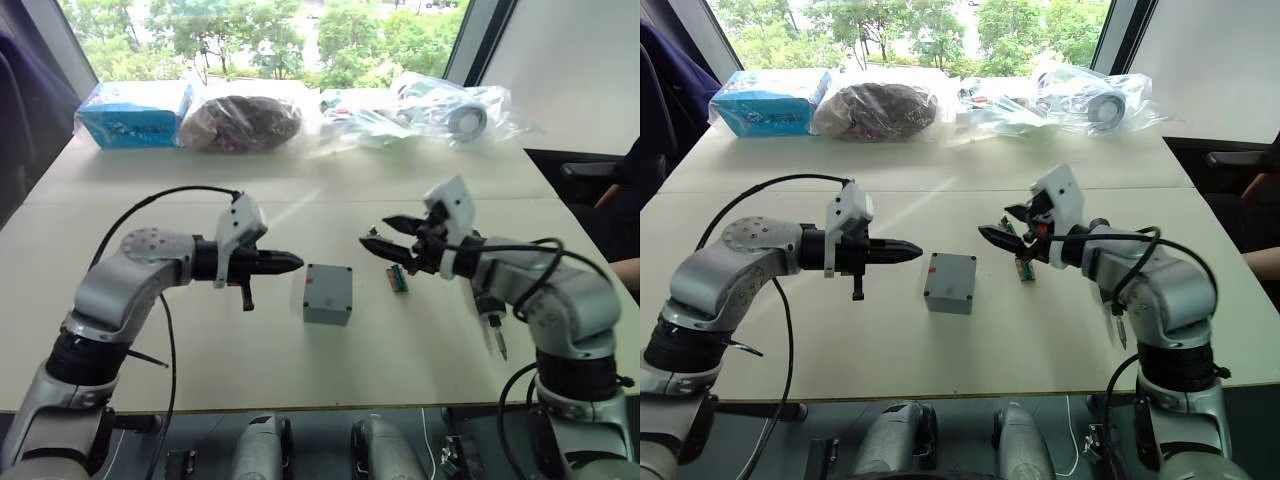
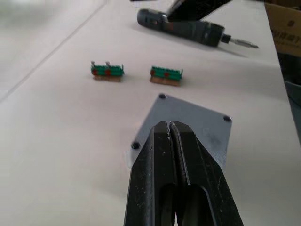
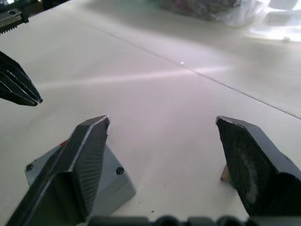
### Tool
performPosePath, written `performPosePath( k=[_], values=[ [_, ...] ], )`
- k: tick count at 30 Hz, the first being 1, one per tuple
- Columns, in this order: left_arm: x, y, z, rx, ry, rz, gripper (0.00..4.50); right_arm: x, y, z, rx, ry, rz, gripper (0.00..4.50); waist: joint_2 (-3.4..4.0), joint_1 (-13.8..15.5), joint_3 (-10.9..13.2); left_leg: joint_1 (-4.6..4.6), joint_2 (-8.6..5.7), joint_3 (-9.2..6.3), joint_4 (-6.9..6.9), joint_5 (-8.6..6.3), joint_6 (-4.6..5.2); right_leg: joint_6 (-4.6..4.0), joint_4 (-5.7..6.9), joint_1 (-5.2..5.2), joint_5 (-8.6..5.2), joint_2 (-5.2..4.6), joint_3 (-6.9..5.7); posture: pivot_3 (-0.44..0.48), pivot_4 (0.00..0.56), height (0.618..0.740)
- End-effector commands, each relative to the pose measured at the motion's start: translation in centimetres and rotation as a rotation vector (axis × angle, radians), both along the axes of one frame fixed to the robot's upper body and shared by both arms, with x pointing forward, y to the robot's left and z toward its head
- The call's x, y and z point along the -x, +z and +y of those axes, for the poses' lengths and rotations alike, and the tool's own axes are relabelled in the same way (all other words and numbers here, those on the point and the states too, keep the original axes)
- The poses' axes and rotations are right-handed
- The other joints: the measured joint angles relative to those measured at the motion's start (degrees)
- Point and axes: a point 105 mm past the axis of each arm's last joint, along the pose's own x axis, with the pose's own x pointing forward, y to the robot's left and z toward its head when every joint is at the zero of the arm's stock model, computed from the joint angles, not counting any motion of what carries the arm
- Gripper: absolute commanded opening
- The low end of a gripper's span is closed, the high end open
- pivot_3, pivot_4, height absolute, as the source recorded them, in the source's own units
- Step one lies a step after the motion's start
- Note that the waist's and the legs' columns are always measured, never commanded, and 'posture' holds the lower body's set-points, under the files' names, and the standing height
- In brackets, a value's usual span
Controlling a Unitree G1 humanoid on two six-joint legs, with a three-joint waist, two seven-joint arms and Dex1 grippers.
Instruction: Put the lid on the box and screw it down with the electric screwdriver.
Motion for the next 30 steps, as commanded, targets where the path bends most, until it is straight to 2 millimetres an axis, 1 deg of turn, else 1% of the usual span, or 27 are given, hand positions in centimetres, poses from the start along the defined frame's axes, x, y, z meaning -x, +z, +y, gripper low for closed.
performPosePath(
  k=[1, 2, 3, 4, 7, 9, 12, 14, 18, 22, 27, 30],
  values=[
    [0.7, 1.7, -0.6, 0.050, -0.065, -0.008, 0.00, 0.3, 2.9, -1.7, -0.025, -0.064, -0.001, 4.45, 0.00, -0.16, 0.00, 0.00, 0.00, 0.00, 0.00, 0.00, 0.00, 0.00, 0.00, 0.00, 0.00, 0.00, 0.00, 0.000, 0.150, 0.740],
    [1.0, 1.4, -0.8, 0.016, -0.095, -0.009, 0.00, -0.2, 2.7, -3.4, 0.006, -0.138, 0.088, 4.45, 0.01, -0.31, 0.00, 0.02, -0.01, 0.01, -0.01, 0.00, 0.00, 0.01, 0.01, 0.00, 0.01, 0.01, 0.00, 0.000, 0.150, 0.740],
    [1.2, 1.2, -0.9, -0.008, -0.117, -0.011, 0.00, -0.4, 2.6, -4.7, 0.025, -0.191, 0.155, 4.45, 0.04, -0.37, 0.02, 0.02, -0.02, 0.01, -0.02, 0.00, 0.00, 0.01, 0.02, -0.01, 0.01, 0.03, 0.00, 0.000, 0.150, 0.740],
    [1.3, 1.1, -1.0, -0.025, -0.132, -0.012, 0.00, -0.5, 2.6, -5.6, 0.034, -0.225, 0.200, 4.45, 0.04, -0.38, 0.02, 0.01, -0.02, 0.03, -0.03, 0.00, 0.00, 0.00, 0.03, -0.05, 0.01, 0.01, 0.01, 0.000, 0.150, 0.740],
    [2.3, 1.0, -1.5, -0.087, -0.226, -0.042, 0.00, -0.4, 1.4, -9.9, 0.158, -0.338, 0.384, 4.45, 0.04, 0.09, 0.03, -0.01, -0.02, 0.02, -0.08, 0.00, 0.00, -0.16, -0.03, -0.05, -0.08, -0.03, 0.01, 0.000, 0.150, 0.740],
    [2.5, 0.8, -1.7, -0.115, -0.257, -0.063, 0.00, 0.3, 0.8, -11.4, 0.200, -0.352, 0.484, 4.45, 0.03, 0.00, 0.03, -0.04, -0.05, 0.04, -0.10, -0.02, 0.03, -0.21, -0.08, -0.06, -0.11, -0.12, 0.02, 0.000, 0.150, 0.740],
    [2.4, 0.2, -1.8, -0.151, -0.278, -0.087, 0.00, 0.6, -0.6, -12.7, 0.227, -0.372, 0.613, 4.45, 0.03, -0.69, 0.03, -0.03, -0.07, 0.13, -0.10, -0.07, 0.12, -0.20, -0.27, -0.04, -0.11, -0.16, 0.11, 0.000, 0.150, 0.740],
    [2.4, -0.2, -1.9, -0.166, -0.284, -0.097, 0.00, 0.7, -1.3, -13.0, 0.231, -0.375, 0.676, 4.45, 0.03, -1.39, 0.04, -0.03, -0.06, 0.17, -0.10, -0.08, 0.14, -0.19, -0.32, -0.04, -0.10, -0.11, 0.16, 0.000, 0.150, 0.740],
    [2.7, -0.7, -2.1, -0.161, -0.287, -0.095, 0.00, 0.8, -2.8, -13.6, 0.250, -0.387, 0.773, 4.45, 0.06, -1.47, 0.05, -0.04, -0.02, 0.16, -0.13, -0.08, 0.14, -0.18, -0.31, -0.10, -0.09, -0.03, 0.17, 0.000, 0.150, 0.740],
    [2.8, -1.0, -2.3, -0.147, -0.273, -0.087, 0.00, 0.5, -3.4, -13.8, 0.257, -0.380, 0.807, 4.45, 0.07, -1.35, 0.06, -0.09, -0.01, 0.17, -0.13, -0.08, 0.14, -0.16, -0.31, -0.14, -0.09, -0.01, 0.17, 0.000, 0.150, 0.740],
    [3.0, -1.2, -2.4, -0.135, -0.253, -0.079, 0.00, 0.5, -4.7, -14.5, 0.333, -0.360, 0.837, 4.45, 0.07, -1.22, 0.06, -0.11, 0.00, 0.17, -0.11, -0.08, 0.14, -0.17, -0.32, -0.14, -0.09, -0.05, 0.18, 0.000, 0.150, 0.740],
    [2.9, -1.2, -2.4, -0.123, -0.235, -0.072, 0.00, 0.2, -6.0, -14.9, 0.387, -0.346, 0.858, 4.45, 0.07, -1.28, 0.06, -0.11, -0.01, 0.17, -0.11, -0.08, 0.14, -0.17, -0.32, -0.14, -0.09, -0.05, 0.18, 0.000, 0.150, 0.740]
  ],
)
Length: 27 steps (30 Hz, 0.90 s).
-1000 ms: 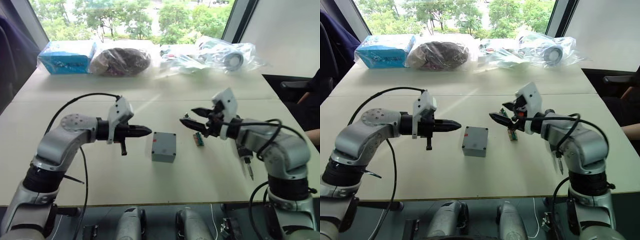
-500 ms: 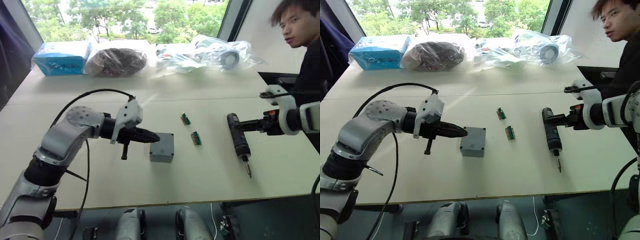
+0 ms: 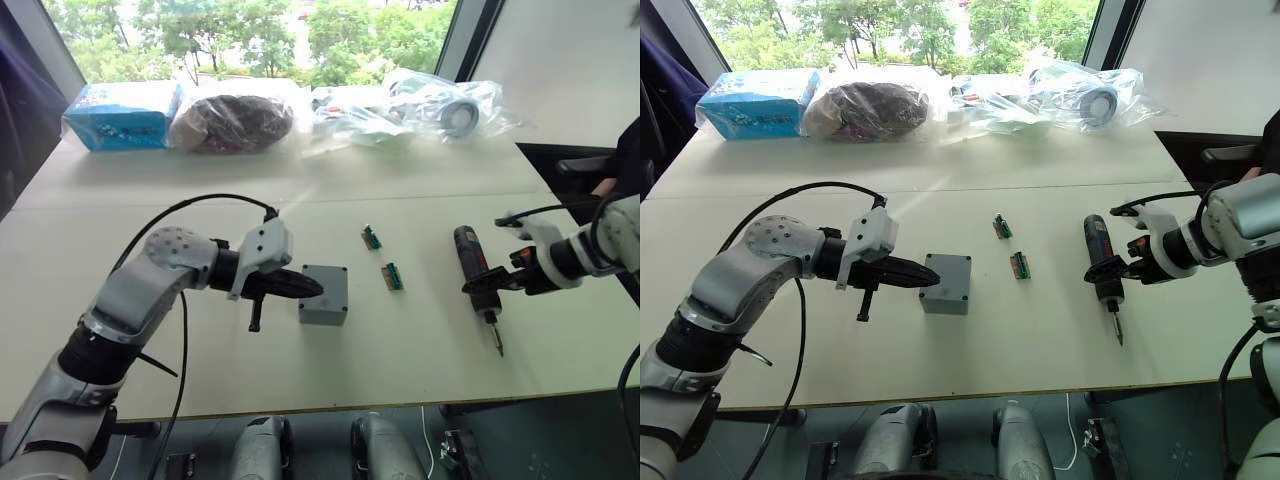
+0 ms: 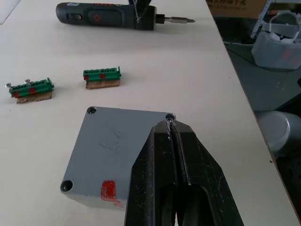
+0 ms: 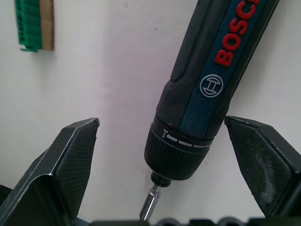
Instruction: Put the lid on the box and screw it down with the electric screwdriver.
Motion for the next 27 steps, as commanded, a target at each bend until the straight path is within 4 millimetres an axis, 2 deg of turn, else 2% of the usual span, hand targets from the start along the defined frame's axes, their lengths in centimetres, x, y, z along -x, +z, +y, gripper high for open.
performPosePath(
  k=[1, 4, 6, 10, 11, 13, 18, 22, 23, 25, 27],
  values=[
    [0.3, 0.9, -0.3, 0.030, 0.003, -0.036, 0.00, -0.6, -0.2, -1.0, 0.060, 0.027, -0.007, 4.45, 0.00, -0.06, 0.00, 0.00, 0.00, 0.00, 0.00, 0.00, 0.00, 0.00, 0.00, 0.00, 0.00, 0.00, 0.00, 0.000, 0.150, 0.740],
    [0.4, 0.8, -0.3, 0.034, 0.020, -0.030, 0.00, -0.9, -1.3, -1.3, 0.093, 0.066, 0.023, 4.45, 0.00, -0.12, 0.00, 0.01, -0.03, 0.02, 0.01, 0.00, 0.00, 0.05, 0.02, -0.01, 0.03, 0.02, 0.00, 0.000, 0.150, 0.740],
    [0.4, 0.7, -0.1, 0.033, 0.034, -0.026, 0.00, -1.1, -2.0, -1.6, 0.123, 0.087, 0.042, 4.11, -0.01, -0.24, -0.01, 0.03, -0.02, 0.02, 0.02, 0.00, 0.00, 0.07, 0.02, 0.00, 0.04, 0.07, 0.00, 0.000, 0.150, 0.740],
    [0.0, 0.7, 0.1, 0.037, 0.060, -0.027, 0.00, -1.4, -3.1, -1.9, 0.159, 0.114, 0.077, 3.00, -0.12, -0.20, -0.08, 0.07, -0.02, 0.02, 0.06, 0.00, -0.01, 0.05, 0.02, 0.07, 0.03, 0.08, -0.01, 0.000, 0.150, 0.740],
    [-0.1, 0.7, 0.1, 0.039, 0.064, -0.028, 0.00, -1.5, -3.4, -1.9, 0.163, 0.118, 0.081, 2.49, -0.19, -0.21, -0.12, 0.08, -0.02, 0.02, 0.09, 0.00, -0.01, 0.04, 0.02, 0.09, 0.02, 0.08, -0.01, 0.000, 0.150, 0.740],
    [-0.2, 0.8, 0.0, 0.042, 0.067, -0.030, 0.00, -1.7, -3.7, -1.8, 0.163, 0.122, 0.086, 1.84, -0.44, -0.25, -0.27, 0.13, -0.01, 0.01, 0.10, 0.00, -0.01, 0.02, 0.01, 0.15, 0.01, 0.08, -0.01, 0.000, 0.150, 0.740],
    [-0.7, 0.7, 0.4, 0.038, 0.086, -0.031, 0.00, -2.1, -3.4, -2.1, 0.156, 0.101, 0.066, 1.75, -0.67, -0.32, -0.41, 0.19, 0.05, 0.00, 0.11, 0.00, -0.02, -0.02, 0.02, 0.21, 0.04, 0.07, -0.02, 0.000, 0.150, 0.740],
    [-1.3, 0.7, 0.5, 0.039, 0.095, -0.032, 0.00, -3.1, -2.0, -2.5, 0.145, 0.073, -0.017, 1.75, -0.67, -0.40, -0.41, 0.19, 0.05, 0.02, 0.14, 0.00, -0.03, -0.09, 0.01, 0.21, 0.09, 0.05, -0.02, 0.000, 0.150, 0.740],
    [-1.4, 0.6, 0.7, 0.036, 0.099, -0.032, 0.00, -3.7, -1.0, -2.4, 0.140, 0.076, -0.069, 1.75, -0.66, -0.47, -0.40, 0.18, 0.04, 0.04, 0.15, 0.01, -0.04, -0.11, 0.01, 0.20, 0.12, 0.04, -0.02, 0.000, 0.150, 0.740],
    [-1.7, 0.6, 1.1, 0.028, 0.108, -0.031, 0.00, -5.6, 2.1, -1.8, 0.123, 0.111, -0.244, 1.75, -0.53, -0.59, -0.32, 0.18, 0.04, 0.07, 0.15, 0.01, -0.04, -0.12, 0.01, 0.16, 0.14, 0.02, -0.01, 0.000, 0.150, 0.740],
    [-1.9, 0.6, 1.4, 0.026, 0.114, -0.030, 0.00, -6.8, 4.5, -1.1, 0.090, 0.136, -0.384, 1.75, -0.01, -0.44, -0.01, 0.09, 0.00, 0.17, 0.14, 0.02, -0.05, -0.07, 0.07, 0.01, 0.18, 0.00, 0.04, 0.000, 0.150, 0.740]
  ],
)
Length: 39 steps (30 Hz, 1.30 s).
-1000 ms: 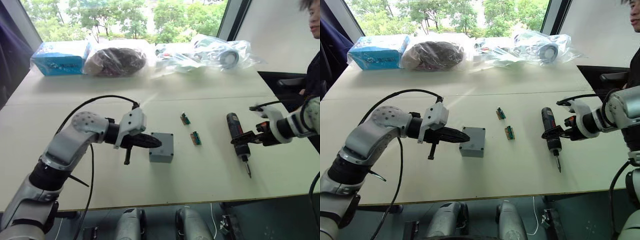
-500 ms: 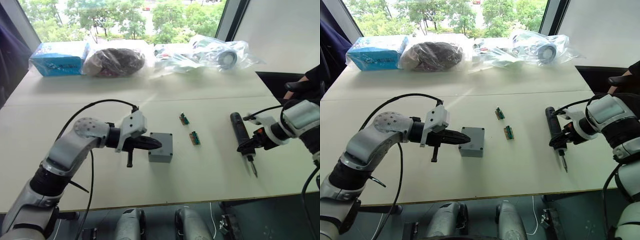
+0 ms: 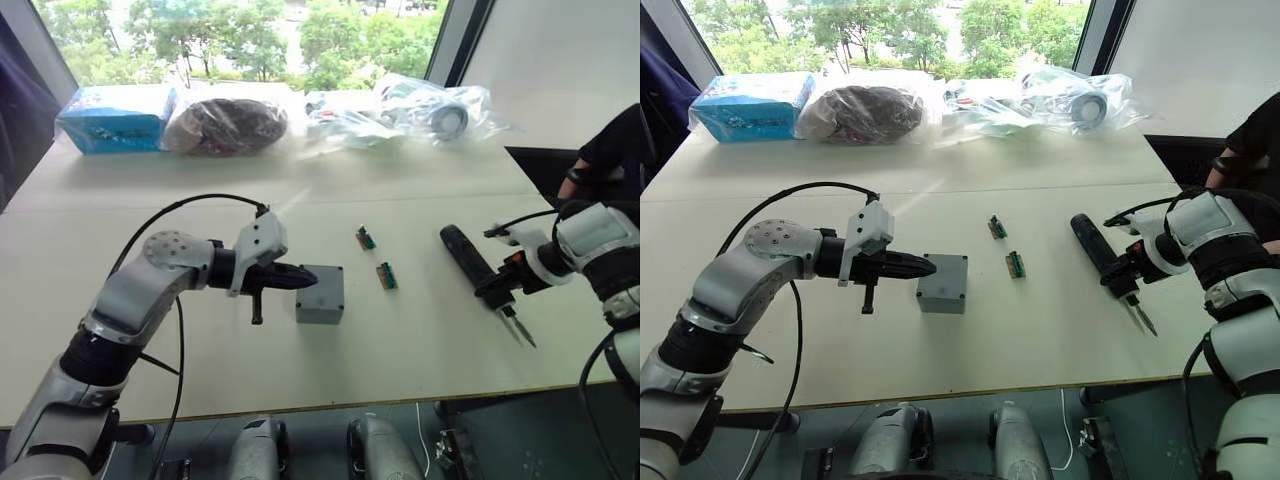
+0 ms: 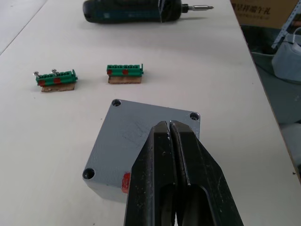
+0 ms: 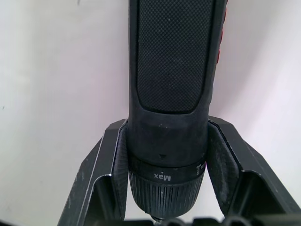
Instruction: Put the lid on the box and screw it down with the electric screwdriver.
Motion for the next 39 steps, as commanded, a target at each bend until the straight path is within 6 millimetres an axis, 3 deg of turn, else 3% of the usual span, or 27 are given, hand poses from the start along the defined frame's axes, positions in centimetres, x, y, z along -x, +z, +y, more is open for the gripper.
performPosePath(
  k=[1, 3, 4, 6, 9, 13, 18, 28, 32, 39],
  values=[
    [-0.6, 1.4, 0.5, 0.006, 0.001, -0.057, 0.00, -3.4, 8.2, 2.6, -0.127, 0.095, -0.407, 1.75, 0.37, 0.22, 0.23, -0.05, -0.03, 0.07, -0.02, 0.00, 0.00, 0.11, 0.08, -0.13, 0.06, 0.00, 0.06, 0.000, 0.150, 0.740],
    [-1.2, 1.6, 0.7, 0.004, 0.013, -0.056, 0.00, -3.6, 15.6, 7.0, -0.376, 0.226, -0.851, 1.75, 0.45, 0.32, 0.31, -0.12, -0.03, 0.12, -0.09, 0.05, -0.07, 0.19, 0.34, -0.34, 0.08, 0.07, 0.12, 0.000, 0.150, 0.740],
    [-1.4, 1.7, 0.8, 0.002, 0.016, -0.056, 0.00, -2.8, 17.9, 7.7, -0.451, 0.248, -1.013, 1.75, 0.48, 0.33, 0.35, -0.18, 0.02, 0.14, -0.10, 0.08, -0.12, 0.20, 0.37, -0.45, 0.09, 0.13, 0.12, 0.000, 0.150, 0.740],
    [-1.8, 1.7, 0.9, 0.003, 0.019, -0.052, 0.00, -1.2, 19.0, 9.5, -0.553, 0.240, -1.167, 1.75, 0.54, 0.40, 0.37, -0.20, 0.12, 0.09, -0.30, 0.23, -0.36, 0.24, 0.44, -0.58, 0.05, 0.30, 0.10, 0.000, 0.150, 0.740],
    [-2.2, 1.7, 0.7, 0.006, 0.023, -0.044, 0.00, 1.1, 18.4, 12.6, -0.701, 0.242, -1.215, 1.75, 0.41, 1.46, 0.29, -0.08, 0.11, 0.00, -0.86, 0.71, -1.17, 0.28, 0.34, -0.53, -0.05, 0.37, -0.09, 0.000, 0.150, 0.740],
    [-2.5, 1.1, 0.2, -0.006, 0.025, -0.023, 0.00, 4.2, 16.7, 17.3, -0.856, 0.273, -1.284, 1.75, 0.33, 1.82, 0.25, -0.05, 0.03, -0.08, -0.82, 0.57, -0.91, 0.23, 0.29, -0.33, -0.03, 0.23, -0.22, 0.000, 0.150, 0.740],
    [-2.6, 0.9, -0.4, -0.006, 0.017, -0.019, 0.00, 4.9, 14.7, 19.6, -0.868, 0.244, -1.285, 1.75, 0.35, 1.78, 0.26, -0.05, -0.09, -0.09, -0.75, 0.54, -0.60, 0.19, 0.33, -0.35, 0.01, 0.13, -0.09, 0.000, 0.150, 0.740],
    [-2.3, -1.4, -1.1, -0.084, -0.018, -0.024, 0.00, 5.7, 11.2, 21.7, -0.771, 0.317, -1.246, 1.75, 0.35, 1.40, 0.26, -0.02, -0.08, -0.12, -0.78, 0.55, -0.60, 0.18, 0.37, -0.36, 0.01, 0.20, -0.10, 0.000, 0.150, 0.740],
    [-2.4, -2.8, -0.7, -0.124, -0.015, -0.024, 0.00, 5.7, 10.1, 21.8, -0.736, 0.313, -1.236, 1.75, 0.34, 1.43, 0.26, -0.01, -0.07, -0.15, -0.79, 0.54, -0.60, 0.18, 0.38, -0.35, 0.00, 0.21, -0.12, 0.000, 0.150, 0.740],
    [-2.1, -3.2, -0.7, -0.125, -0.031, -0.014, 0.00, 5.7, 8.4, 21.6, -0.687, 0.296, -1.225, 1.75, 0.33, 1.43, 0.25, 0.04, -0.07, -0.16, -0.78, 0.54, -0.60, 0.18, 0.37, -0.30, 0.00, 0.21, -0.11, 0.000, 0.150, 0.740]
  ],
)
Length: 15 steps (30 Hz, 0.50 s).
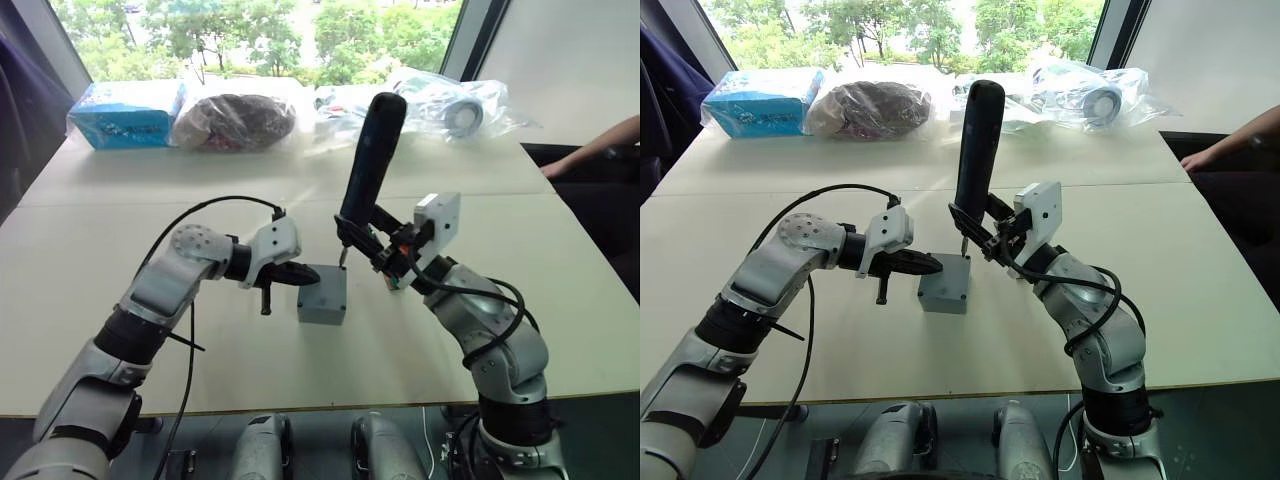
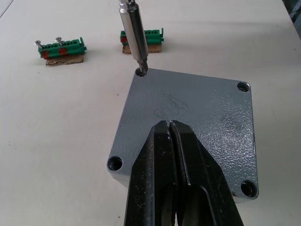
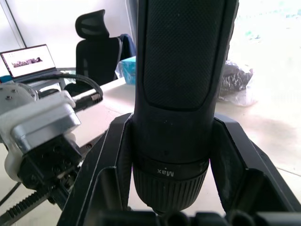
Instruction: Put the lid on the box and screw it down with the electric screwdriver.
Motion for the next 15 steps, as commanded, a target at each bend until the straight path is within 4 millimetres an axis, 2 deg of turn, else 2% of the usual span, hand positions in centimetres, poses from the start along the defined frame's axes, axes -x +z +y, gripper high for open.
performPosePath(
  k=[1, 8, 15],
  values=[
    [0.2, -1.1, 0.3, -0.026, 0.002, 0.030, 0.00, 0.8, 1.5, -0.1, -0.004, -0.005, -0.094, 1.75, 0.00, 0.00, 0.00, 0.00, 0.00, -0.01, 0.00, 0.00, 0.00, 0.00, 0.00, 0.00, 0.00, 0.00, 0.00, 0.000, 0.150, 0.740],
    [0.3, -1.0, 0.2, -0.028, -0.005, 0.028, 0.00, 0.2, 0.3, -0.6, 0.017, -0.043, -0.083, 1.75, -0.01, 0.07, -0.01, 0.08, 0.00, -0.02, 0.00, 0.00, 0.00, 0.00, -0.02, 0.10, 0.00, 0.00, -0.01, 0.000, 0.150, 0.740],
    [0.3, -1.2, 0.3, -0.030, -0.002, 0.037, 0.00, -0.2, -0.7, -0.1, 0.001, -0.056, -0.067, 1.75, -0.02, 0.08, -0.03, 0.16, 0.00, -0.02, 0.00, 0.00, 0.00, 0.00, -0.02, 0.18, 0.00, 0.00, -0.02, 0.000, 0.150, 0.740]
  ],
)
